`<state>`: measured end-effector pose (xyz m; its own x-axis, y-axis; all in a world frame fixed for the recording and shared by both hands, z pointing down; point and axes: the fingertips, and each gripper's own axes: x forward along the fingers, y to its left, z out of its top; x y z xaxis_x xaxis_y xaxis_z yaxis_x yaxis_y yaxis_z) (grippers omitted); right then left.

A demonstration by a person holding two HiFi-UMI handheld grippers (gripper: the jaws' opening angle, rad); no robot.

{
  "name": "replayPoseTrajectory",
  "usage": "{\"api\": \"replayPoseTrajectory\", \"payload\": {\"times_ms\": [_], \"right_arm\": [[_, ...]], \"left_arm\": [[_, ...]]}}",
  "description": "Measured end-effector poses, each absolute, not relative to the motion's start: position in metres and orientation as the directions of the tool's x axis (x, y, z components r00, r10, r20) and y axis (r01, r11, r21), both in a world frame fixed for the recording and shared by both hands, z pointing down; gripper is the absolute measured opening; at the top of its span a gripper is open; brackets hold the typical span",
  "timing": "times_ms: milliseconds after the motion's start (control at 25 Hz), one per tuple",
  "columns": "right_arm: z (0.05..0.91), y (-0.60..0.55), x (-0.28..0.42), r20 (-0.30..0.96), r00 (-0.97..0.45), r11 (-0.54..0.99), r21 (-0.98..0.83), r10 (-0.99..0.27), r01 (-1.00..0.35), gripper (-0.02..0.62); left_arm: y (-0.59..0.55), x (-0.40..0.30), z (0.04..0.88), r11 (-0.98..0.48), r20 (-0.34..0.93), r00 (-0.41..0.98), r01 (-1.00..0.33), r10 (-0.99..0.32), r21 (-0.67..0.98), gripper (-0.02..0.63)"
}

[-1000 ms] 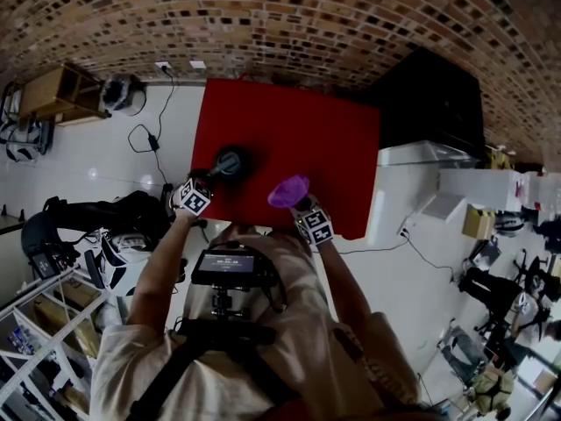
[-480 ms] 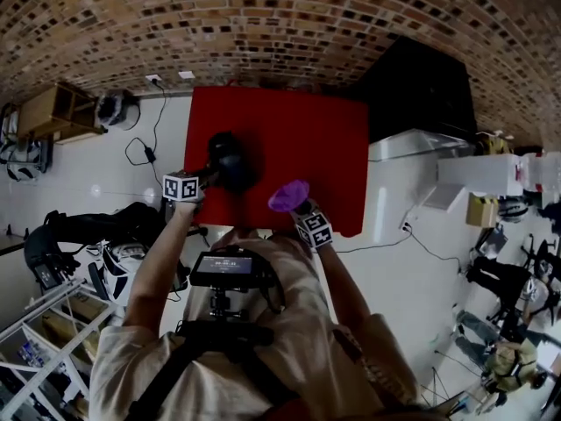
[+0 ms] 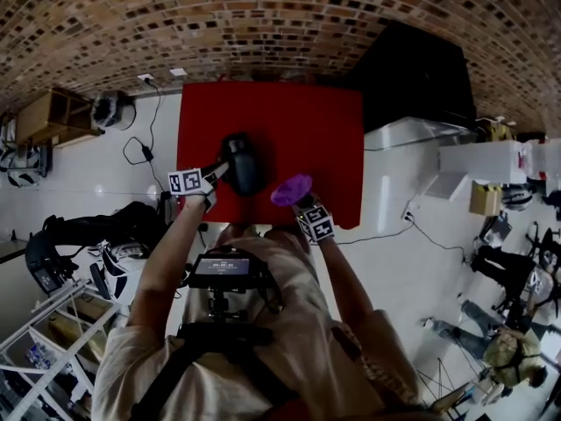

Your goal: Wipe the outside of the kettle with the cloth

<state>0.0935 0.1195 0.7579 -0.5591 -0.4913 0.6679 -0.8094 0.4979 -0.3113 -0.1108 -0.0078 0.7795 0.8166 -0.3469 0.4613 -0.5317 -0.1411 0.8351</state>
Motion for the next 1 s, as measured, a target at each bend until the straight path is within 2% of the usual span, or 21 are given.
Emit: {"api": "replayPoseTrajectory", "payload": {"times_ms": [120, 200, 280, 440, 560, 760, 840, 1000], "right_arm": [[0.747, 0.109, 0.092, 0.692, -0.572, 0.496, -0.344, -0.440, -0.798, 0.107], [0.739, 0.100, 0.086, 0.722, -0.571, 0.520, -0.339, -0.391, -0.784, 0.107], [0.739, 0.095, 0.080, 0.790, -0.525, 0.599, -0.264, -0.315, -0.756, 0.107], [0.750, 0.087, 0.062, 0.934, -0.323, 0.812, -0.070, -0.150, -0.580, 0.107], [0.764, 0.074, 0.039, 0.977, -0.186, 0.919, 0.021, -0.102, -0.394, 0.107], [0.798, 0.081, 0.003, 0.995, -0.099, 0.982, -0.013, -0.006, -0.186, 0.107], [0.806, 0.090, -0.005, 0.998, -0.066, 0.993, -0.026, 0.018, -0.119, 0.107], [0.816, 0.102, -0.005, 1.000, 0.016, 0.999, -0.011, 0.012, -0.045, 0.107]], "left_arm": [[0.000, -0.116, 0.787, -0.031, 0.362, 0.783, -0.435, -0.505, 0.900, 0.117], [0.010, -0.136, 0.801, 0.074, 0.311, 0.708, -0.345, -0.634, 0.936, 0.115], [0.028, -0.162, 0.819, 0.161, 0.347, 0.628, -0.334, -0.697, 0.929, 0.117], [0.081, -0.174, 0.858, 0.233, 0.476, 0.622, -0.433, -0.622, 0.871, 0.146], [0.111, -0.173, 0.887, 0.342, 0.527, 0.634, -0.402, -0.566, 0.850, 0.149], [0.155, -0.166, 0.922, 0.478, 0.613, 0.673, -0.412, -0.415, 0.776, 0.166], [0.163, -0.165, 0.921, 0.505, 0.595, 0.680, -0.366, -0.427, 0.781, 0.166], [0.178, -0.170, 0.910, 0.576, 0.469, 0.738, -0.133, -0.486, 0.807, 0.175]]}}
